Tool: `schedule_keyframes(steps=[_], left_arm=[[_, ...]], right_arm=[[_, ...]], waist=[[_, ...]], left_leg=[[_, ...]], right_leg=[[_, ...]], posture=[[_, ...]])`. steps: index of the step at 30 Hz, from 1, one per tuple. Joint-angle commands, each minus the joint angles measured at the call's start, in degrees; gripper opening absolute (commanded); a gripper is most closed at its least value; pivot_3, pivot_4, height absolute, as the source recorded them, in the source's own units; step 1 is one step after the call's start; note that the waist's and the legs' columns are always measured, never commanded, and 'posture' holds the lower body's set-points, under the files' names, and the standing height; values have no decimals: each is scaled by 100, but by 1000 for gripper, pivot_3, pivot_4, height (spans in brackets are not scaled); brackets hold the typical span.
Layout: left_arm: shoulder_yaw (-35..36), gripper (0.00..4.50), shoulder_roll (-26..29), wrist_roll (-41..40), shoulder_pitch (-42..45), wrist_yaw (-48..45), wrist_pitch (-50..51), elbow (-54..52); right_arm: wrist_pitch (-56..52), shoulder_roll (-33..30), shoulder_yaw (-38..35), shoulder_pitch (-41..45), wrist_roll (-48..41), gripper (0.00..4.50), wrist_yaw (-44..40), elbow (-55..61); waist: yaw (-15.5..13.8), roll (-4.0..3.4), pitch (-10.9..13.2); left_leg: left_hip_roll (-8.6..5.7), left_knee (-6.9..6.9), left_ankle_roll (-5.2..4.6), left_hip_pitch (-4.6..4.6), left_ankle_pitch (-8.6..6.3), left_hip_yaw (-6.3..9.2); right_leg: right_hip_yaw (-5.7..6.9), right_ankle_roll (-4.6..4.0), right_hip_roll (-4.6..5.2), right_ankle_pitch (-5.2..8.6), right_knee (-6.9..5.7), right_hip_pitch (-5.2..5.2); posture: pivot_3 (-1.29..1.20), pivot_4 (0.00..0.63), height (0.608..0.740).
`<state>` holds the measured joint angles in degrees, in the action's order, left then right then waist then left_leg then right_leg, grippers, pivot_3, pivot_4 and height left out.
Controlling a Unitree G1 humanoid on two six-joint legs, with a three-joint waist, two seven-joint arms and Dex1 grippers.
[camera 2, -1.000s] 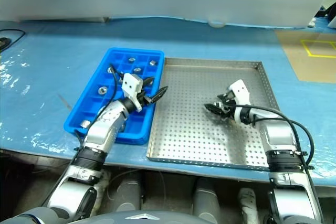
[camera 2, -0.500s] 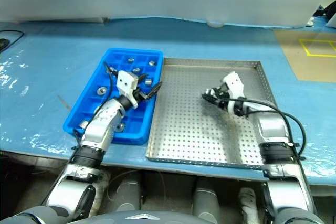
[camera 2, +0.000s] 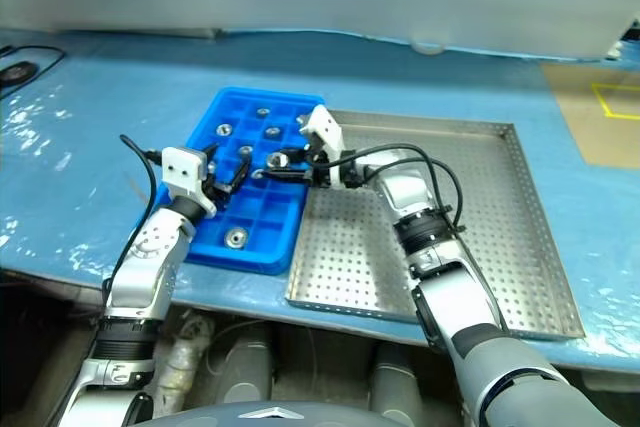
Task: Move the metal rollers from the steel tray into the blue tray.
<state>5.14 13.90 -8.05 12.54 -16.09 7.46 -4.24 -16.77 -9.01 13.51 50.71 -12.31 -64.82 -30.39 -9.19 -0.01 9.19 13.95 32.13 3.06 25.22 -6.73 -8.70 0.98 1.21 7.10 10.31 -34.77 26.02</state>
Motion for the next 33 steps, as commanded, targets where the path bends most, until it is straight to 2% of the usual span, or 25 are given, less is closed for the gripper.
schedule_keyframes(steps=[1, 7, 23, 24, 29, 33], left_arm=[[195, 3654, 77, 29, -133, 194, 77, -491], [239, 3654, 96, 44, -247, 277, 122, -552], [-44, 3654, 100, 85, 25, 127, 78, -256], [-62, 3654, 82, 41, 52, 82, 75, -246], [-202, 3654, -28, -48, 276, -113, 15, -69], [-413, 3654, -191, -141, 699, -492, -102, 370]], right_arm=[[357, 25, 147, 150, 148, 1642, -314, -350], [453, -130, 98, 96, 213, 1642, -587, -555], [151, -336, 48, -238, 174, 1642, -578, -159], [202, -353, 43, -254, 210, 2369, -524, -173], [253, -456, -87, -316, 237, 3962, -249, -132], [41, -720, -475, -555, 23, 3962, 43, 355]], waist=[[-135, 0, 0], [-309, 0, 1], [-263, 0, 1], [-262, 0, 1], [-264, 0, 0], [-237, 0, 0]], left_leg=[[0, 0, 0, 2, 0, 2], [1, 1, 2, 7, 0, 14], [2, 2, 7, 5, 4, 16], [2, 2, 7, 4, 4, 16], [1, 4, 7, 4, 4, 16], [-2, 11, 8, 5, 5, 15]], right_leg=[[2, 0, 0, 0, 0, 0], [11, 0, 1, 0, -5, -2], [10, 0, -2, -1, -8, 0], [10, 0, -2, -1, -8, -1], [11, 0, -1, -1, -9, -3], [9, 1, 1, -2, -8, -8]], posture=[[410, 150, 740], [411, 150, 740], [356, 150, 740], [341, 150, 740], [278, 150, 740], [179, 150, 740]])
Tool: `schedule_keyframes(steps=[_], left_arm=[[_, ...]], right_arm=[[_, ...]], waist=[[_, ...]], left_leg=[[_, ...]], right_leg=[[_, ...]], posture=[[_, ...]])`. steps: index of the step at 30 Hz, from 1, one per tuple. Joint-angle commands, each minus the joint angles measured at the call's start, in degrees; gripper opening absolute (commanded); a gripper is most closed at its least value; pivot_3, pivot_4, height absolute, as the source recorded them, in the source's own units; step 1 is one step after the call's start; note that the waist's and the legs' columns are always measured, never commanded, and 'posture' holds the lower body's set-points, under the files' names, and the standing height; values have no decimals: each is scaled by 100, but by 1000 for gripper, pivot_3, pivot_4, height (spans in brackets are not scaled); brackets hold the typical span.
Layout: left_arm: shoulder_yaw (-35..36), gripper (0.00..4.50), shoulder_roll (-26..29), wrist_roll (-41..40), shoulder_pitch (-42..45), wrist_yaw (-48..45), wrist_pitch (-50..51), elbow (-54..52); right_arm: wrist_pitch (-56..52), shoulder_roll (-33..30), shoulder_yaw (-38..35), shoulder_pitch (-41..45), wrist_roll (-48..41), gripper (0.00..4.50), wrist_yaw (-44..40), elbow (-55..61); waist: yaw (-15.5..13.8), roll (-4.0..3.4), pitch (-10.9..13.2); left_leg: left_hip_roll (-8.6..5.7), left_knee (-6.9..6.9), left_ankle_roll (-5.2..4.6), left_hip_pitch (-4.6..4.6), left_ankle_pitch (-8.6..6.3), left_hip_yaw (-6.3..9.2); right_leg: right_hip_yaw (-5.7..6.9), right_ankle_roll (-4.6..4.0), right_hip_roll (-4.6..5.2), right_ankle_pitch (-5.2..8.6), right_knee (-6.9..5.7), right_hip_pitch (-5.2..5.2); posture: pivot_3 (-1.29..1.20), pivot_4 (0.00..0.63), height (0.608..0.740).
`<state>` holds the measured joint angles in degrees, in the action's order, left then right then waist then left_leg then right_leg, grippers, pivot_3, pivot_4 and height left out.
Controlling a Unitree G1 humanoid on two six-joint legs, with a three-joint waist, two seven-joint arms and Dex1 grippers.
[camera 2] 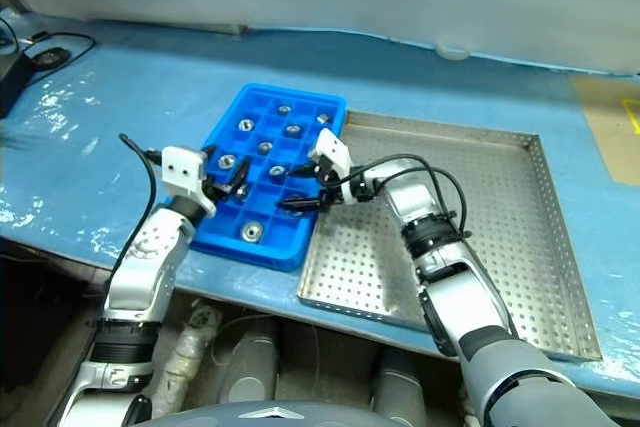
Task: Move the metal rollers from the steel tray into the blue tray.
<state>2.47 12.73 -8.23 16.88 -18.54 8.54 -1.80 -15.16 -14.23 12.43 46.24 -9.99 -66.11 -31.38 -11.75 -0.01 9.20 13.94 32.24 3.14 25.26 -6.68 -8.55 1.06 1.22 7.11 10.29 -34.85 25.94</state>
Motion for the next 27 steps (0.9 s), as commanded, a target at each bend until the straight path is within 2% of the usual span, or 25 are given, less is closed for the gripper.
schedule_keyframes(steps=[1, 10, 14, 20, 27], left_arm=[[-200, 3654, -112, -158, 385, -368, -251, 266], [-524, 3654, -368, -312, 1110, -1240, -630, 1350], [-644, 3654, -487, -359, 1275, -1632, -731, 1656], [-803, 3654, -583, -487, 1335, -2189, -733, 1755], [-926, 3654, -506, -222, 1432, -2281, -925, 1917]], right_arm=[[-201, -286, -509, -215, -276, 3962, 274, 634], [-680, -928, -1366, -1259, -529, 3962, 1193, 1982], [-551, -952, -1787, -1728, -517, 3962, 1860, 2335], [-507, -977, -1909, -2201, -569, 3962, 2170, 2704], [-546, -1003, -1965, -2361, -695, 3962, 2362, 2914]], waist=[[35, 0, 0], [452, 1, -1], [610, 1, -1], [790, 0, -1], [822, 0, -1]], left_leg=[[-2, 2, 0, -1, 0, -2], [-3, 0, 3, -10, 4, -12], [-6, -1, 2, -20, 4, -25], [-8, -1, -4, -28, 4, -41], [-8, -2, -14, -30, -2, -57]], right_leg=[[-3, 1, 0, -1, -1, 0], [-17, 1, -4, -1, 2, 1], [-32, 2, -4, -2, 1, 1], [-48, 7, -4, -4, 3, 3], [-59, 7, -4, -5, 8, 7]], posture=[[147, 150, 740], [-40, 150, 740], [-99, 150, 740], [-138, 150, 740], [-138, 150, 740]])
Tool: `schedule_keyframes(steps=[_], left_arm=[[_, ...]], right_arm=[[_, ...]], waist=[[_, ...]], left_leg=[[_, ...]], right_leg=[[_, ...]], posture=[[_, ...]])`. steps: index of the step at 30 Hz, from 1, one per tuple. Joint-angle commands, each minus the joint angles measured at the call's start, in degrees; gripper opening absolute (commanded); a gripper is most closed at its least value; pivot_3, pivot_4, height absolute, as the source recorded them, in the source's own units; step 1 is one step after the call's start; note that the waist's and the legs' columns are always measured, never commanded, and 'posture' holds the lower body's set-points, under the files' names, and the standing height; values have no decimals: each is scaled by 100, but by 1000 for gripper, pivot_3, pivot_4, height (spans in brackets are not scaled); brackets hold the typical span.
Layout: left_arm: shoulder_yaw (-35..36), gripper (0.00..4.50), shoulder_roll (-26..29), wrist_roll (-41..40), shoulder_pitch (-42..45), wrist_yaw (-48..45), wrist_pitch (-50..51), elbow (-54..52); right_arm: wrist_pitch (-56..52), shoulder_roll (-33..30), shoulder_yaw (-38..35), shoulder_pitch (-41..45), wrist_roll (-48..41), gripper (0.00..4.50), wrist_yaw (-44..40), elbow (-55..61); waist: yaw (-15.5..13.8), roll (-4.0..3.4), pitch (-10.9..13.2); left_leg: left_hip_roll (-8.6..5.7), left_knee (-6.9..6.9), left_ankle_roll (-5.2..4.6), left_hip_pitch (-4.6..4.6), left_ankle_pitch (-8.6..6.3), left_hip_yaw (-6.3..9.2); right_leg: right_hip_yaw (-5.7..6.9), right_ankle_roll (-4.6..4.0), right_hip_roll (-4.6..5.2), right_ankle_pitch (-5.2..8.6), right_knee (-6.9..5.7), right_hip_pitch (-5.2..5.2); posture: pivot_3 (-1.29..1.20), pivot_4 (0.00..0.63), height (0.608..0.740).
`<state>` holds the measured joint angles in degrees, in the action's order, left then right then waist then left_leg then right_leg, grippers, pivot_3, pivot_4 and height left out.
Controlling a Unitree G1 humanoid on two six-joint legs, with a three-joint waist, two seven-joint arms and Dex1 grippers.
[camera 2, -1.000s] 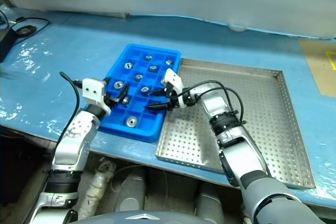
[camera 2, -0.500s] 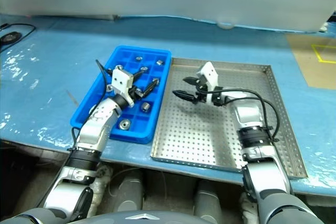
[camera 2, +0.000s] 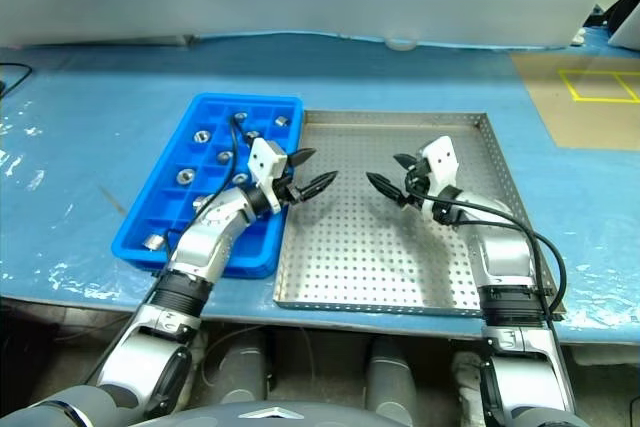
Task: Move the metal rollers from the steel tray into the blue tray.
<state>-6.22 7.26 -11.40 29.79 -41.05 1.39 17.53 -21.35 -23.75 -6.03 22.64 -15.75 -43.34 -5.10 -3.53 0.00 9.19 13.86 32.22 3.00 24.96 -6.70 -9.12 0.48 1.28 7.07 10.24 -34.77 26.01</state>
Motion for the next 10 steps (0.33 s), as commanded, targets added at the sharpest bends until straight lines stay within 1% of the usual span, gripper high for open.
schedule_keyframes(steps=[1, 10], left_arm=[[-56, 3654, 48, 118, 138, -17, -232, 4], [-55, 3654, 96, 226, 65, 52, -336, 18]], right_arm=[[67, -50, -125, 0, -142, 3962, 107, 300], [196, -87, -8, 26, -100, 3962, 104, 191]], waist=[[1, 0, 0], [21, 0, 0]], left_leg=[[0, 0, -1, -1, 0, -3], [0, 0, -7, -7, -4, -17]], right_leg=[[-2, 0, 0, 0, 0, 0], [-10, 0, 1, 0, 3, 0]], posture=[[-143, 150, 740], [-108, 150, 740]])
